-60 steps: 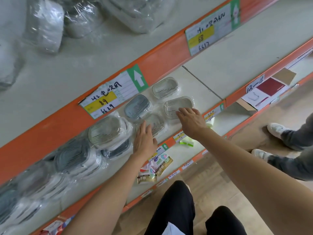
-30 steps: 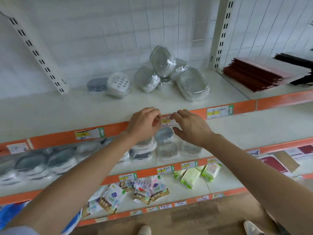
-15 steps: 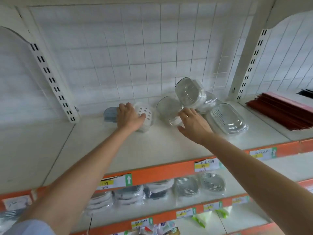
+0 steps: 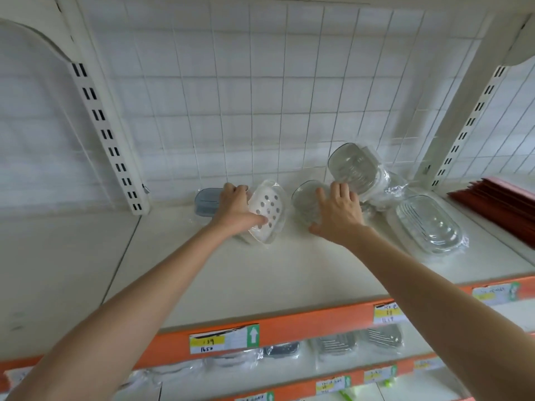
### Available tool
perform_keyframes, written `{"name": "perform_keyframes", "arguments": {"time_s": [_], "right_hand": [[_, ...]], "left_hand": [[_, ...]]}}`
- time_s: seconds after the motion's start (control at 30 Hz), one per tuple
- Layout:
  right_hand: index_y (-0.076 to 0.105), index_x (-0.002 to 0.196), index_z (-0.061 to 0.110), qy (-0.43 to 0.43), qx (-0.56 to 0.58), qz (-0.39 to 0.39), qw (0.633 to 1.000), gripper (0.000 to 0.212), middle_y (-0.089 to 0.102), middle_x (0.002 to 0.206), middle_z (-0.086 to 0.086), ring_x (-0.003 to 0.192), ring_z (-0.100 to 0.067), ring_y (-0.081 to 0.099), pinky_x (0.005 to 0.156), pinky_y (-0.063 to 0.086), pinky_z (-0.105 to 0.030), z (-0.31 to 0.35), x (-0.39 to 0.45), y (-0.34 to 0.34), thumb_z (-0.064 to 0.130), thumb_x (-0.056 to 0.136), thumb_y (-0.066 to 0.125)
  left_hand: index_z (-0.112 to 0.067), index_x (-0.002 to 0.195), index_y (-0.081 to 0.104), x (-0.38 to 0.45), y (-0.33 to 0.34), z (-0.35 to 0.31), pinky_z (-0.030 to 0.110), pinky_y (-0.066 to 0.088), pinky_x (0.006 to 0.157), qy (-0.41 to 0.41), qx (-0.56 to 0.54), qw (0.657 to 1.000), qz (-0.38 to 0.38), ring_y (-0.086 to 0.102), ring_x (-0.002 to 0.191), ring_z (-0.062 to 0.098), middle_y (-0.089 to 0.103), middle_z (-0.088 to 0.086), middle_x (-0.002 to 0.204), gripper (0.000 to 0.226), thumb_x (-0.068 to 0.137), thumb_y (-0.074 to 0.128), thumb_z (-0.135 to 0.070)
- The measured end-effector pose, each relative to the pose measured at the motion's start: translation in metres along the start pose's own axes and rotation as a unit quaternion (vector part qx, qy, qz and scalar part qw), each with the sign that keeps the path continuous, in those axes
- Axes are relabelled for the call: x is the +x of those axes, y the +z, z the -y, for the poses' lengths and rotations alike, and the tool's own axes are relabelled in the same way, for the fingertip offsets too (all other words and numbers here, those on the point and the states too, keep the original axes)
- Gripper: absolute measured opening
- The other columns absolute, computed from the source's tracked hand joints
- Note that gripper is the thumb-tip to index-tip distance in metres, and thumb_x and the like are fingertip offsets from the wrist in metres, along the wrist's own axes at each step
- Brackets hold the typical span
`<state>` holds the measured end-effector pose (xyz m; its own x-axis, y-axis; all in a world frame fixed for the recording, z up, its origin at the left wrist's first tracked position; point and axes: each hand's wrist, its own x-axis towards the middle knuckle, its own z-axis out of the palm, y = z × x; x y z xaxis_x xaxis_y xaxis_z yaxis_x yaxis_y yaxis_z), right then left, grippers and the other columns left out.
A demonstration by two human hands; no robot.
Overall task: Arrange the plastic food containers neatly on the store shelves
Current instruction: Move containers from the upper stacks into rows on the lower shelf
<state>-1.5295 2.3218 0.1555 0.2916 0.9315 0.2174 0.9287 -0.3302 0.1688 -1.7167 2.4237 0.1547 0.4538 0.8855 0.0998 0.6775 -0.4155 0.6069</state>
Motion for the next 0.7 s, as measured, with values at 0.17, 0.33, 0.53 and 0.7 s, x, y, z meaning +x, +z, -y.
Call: {"name": "perform_keyframes", "arguments": {"time_s": [0.17, 0.33, 0.53, 0.7], "right_hand": [[0.031, 0.130, 0.007, -0.039, 0.121, 0.122, 0.984, 0.082, 0.035, 0.122, -0.012, 0.117, -0.029, 0.031, 0.099, 0.034, -0.038, -0.008, -0.018, 0.002, 0.051, 0.070, 0.066], [0.031, 0.128, 0.007, -0.055, 0.110, 0.149, 0.981, 0.074, 0.031, 0.121, -0.013, 0.120, -0.030, 0.028, 0.097, 0.033, -0.040, -0.007, -0.034, -0.001, 0.052, 0.076, 0.059], [0.027, 0.132, 0.006, -0.022, 0.118, 0.148, 0.982, 0.068, 0.032, 0.133, -0.015, 0.128, -0.031, 0.030, 0.102, 0.027, -0.040, 0.002, -0.048, -0.001, 0.056, 0.089, 0.046], [0.030, 0.127, 0.006, -0.004, 0.130, 0.135, 0.982, 0.061, 0.034, 0.128, -0.015, 0.124, -0.032, 0.032, 0.101, 0.028, -0.040, 0.005, -0.061, -0.003, 0.052, 0.090, 0.044]], "left_hand": [[-0.007, 0.128, 0.047, -0.036, -0.012, 0.006, 0.029, 0.033, 0.096, 0.158, 0.159, 0.971, -0.082, 0.033, 0.110, 0.029, 0.033, 0.012, 0.115, 0.060, 0.072, 0.068, -0.013], [-0.011, 0.129, 0.047, -0.061, -0.017, 0.001, 0.042, 0.039, 0.095, 0.290, 0.259, 0.919, -0.072, 0.040, 0.111, 0.031, 0.042, 0.012, 0.123, 0.060, 0.072, 0.064, -0.014], [-0.020, 0.139, 0.032, -0.079, -0.003, -0.003, 0.037, 0.029, 0.101, 0.244, 0.178, 0.953, 0.005, 0.036, 0.114, 0.025, 0.036, 0.006, 0.120, 0.081, 0.077, 0.038, -0.072], [-0.024, 0.148, 0.007, -0.063, -0.003, 0.003, 0.039, 0.016, 0.113, 0.088, 0.095, 0.983, 0.131, 0.011, 0.140, 0.026, 0.017, 0.010, 0.139, 0.086, 0.085, 0.055, -0.057]]}}
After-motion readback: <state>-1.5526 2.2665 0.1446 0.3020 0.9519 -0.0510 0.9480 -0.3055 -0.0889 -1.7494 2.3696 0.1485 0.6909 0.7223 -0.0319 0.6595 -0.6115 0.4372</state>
